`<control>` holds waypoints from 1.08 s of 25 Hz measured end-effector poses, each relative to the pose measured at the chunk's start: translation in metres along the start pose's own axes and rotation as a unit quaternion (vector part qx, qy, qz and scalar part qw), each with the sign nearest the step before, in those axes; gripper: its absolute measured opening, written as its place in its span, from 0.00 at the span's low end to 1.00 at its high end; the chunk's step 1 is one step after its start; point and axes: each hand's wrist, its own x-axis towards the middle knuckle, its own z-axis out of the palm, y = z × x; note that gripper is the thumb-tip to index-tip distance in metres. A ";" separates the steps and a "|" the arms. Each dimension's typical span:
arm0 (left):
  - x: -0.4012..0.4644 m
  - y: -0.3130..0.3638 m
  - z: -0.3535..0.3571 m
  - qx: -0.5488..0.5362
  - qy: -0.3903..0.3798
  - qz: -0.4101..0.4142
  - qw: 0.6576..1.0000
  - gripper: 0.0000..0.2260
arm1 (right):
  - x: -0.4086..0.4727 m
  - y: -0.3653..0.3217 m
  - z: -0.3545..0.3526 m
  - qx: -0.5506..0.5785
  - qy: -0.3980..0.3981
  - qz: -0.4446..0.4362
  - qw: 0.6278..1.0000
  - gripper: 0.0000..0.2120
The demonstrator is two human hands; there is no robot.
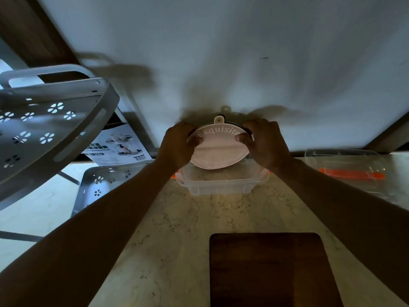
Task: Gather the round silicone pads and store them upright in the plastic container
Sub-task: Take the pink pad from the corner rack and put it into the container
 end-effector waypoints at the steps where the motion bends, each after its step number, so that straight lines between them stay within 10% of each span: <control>1: 0.000 0.002 -0.003 -0.008 0.011 -0.002 1.000 0.08 | 0.000 -0.001 -0.002 0.009 0.008 -0.005 1.000 0.10; 27: -0.008 0.002 0.006 0.028 -0.002 0.016 0.999 0.07 | -0.007 0.000 -0.003 0.051 -0.023 0.003 0.998 0.12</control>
